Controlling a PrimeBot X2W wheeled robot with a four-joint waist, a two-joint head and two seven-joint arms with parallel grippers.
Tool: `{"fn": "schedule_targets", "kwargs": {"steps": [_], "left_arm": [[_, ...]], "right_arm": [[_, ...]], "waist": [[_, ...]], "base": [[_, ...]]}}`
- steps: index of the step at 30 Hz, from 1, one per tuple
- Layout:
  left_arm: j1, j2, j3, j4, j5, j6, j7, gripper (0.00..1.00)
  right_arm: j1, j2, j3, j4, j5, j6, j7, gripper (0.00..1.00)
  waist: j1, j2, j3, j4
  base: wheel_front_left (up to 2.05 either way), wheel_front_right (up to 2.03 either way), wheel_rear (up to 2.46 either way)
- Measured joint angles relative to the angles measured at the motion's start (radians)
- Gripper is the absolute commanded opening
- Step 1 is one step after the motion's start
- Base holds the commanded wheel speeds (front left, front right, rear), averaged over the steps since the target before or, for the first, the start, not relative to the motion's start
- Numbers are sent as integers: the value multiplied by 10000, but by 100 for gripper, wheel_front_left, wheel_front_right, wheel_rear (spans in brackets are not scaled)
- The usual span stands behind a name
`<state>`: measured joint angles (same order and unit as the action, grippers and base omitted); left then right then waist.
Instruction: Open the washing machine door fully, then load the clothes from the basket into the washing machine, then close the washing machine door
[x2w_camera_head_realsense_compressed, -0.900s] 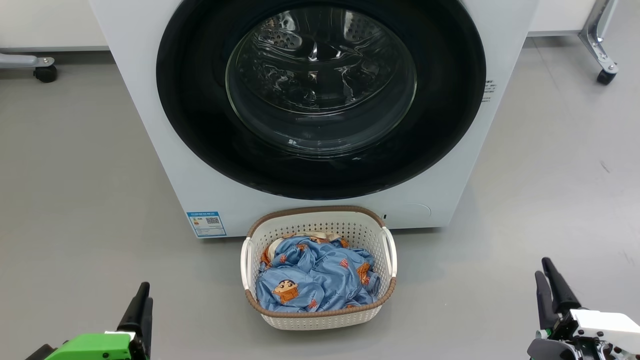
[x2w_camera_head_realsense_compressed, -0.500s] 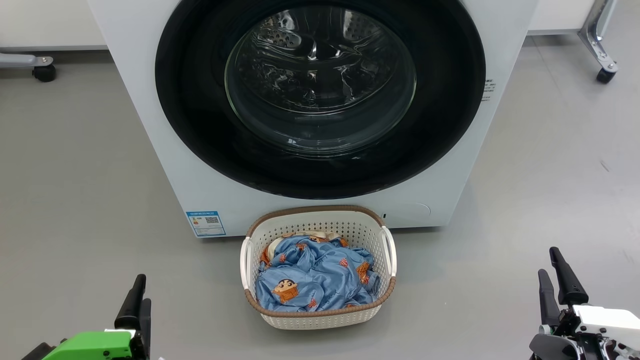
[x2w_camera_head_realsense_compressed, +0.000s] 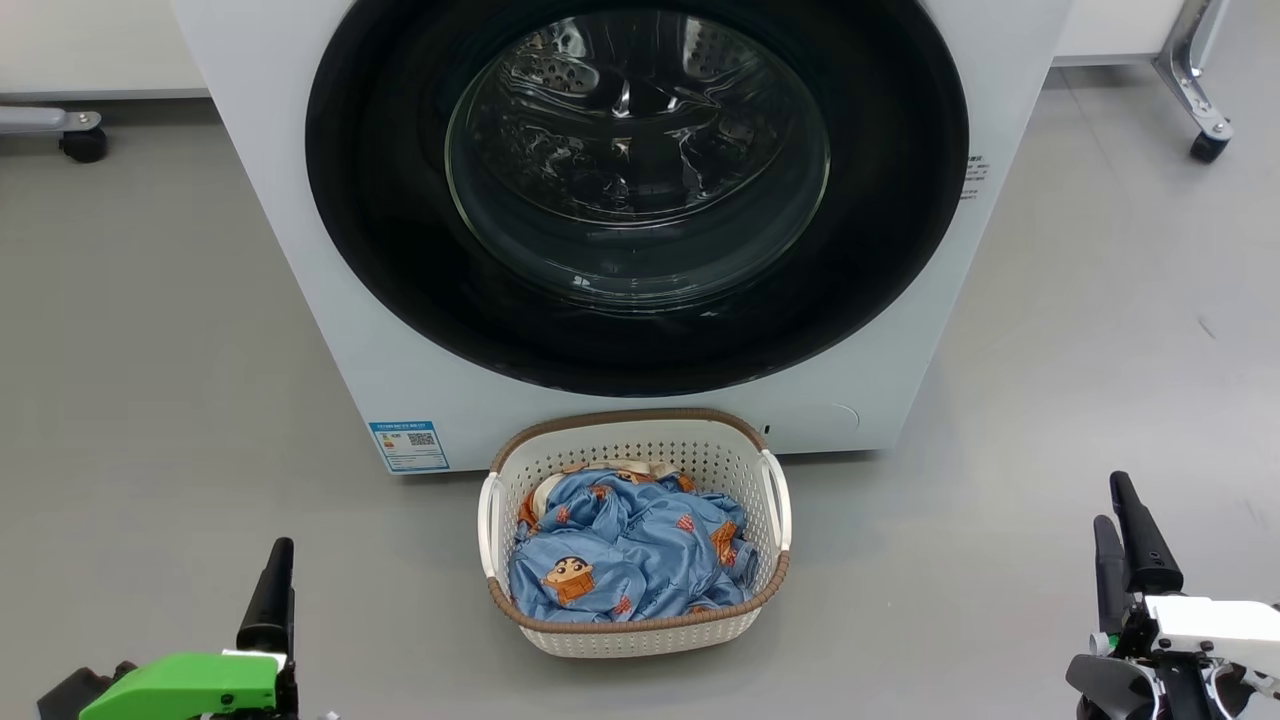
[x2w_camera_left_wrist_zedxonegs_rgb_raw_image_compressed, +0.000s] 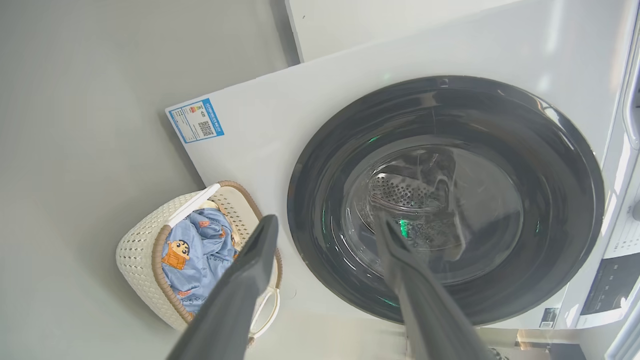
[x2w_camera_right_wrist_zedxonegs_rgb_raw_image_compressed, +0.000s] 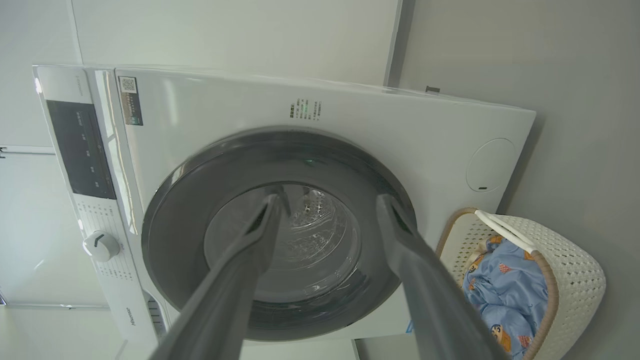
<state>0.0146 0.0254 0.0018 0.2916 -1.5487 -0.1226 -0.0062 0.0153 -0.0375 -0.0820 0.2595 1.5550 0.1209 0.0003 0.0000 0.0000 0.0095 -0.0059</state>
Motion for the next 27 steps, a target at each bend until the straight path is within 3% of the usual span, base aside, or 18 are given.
{"fn": "schedule_targets", "kwargs": {"steps": [19,27], "left_arm": [[-46,163,13,-378,2328,-2,-600,100],[-48,226,-46,-520,3879,-2,-857,100]], "right_arm": [[0,-575,416,-635,-2564,2,-631,100],[-1,-658,485,-930,-3954,4,-901,100]], "waist": [[0,0,45,-38],[0,0,80,-66]], "base": [[0,0,0],[0,0,0]]}}
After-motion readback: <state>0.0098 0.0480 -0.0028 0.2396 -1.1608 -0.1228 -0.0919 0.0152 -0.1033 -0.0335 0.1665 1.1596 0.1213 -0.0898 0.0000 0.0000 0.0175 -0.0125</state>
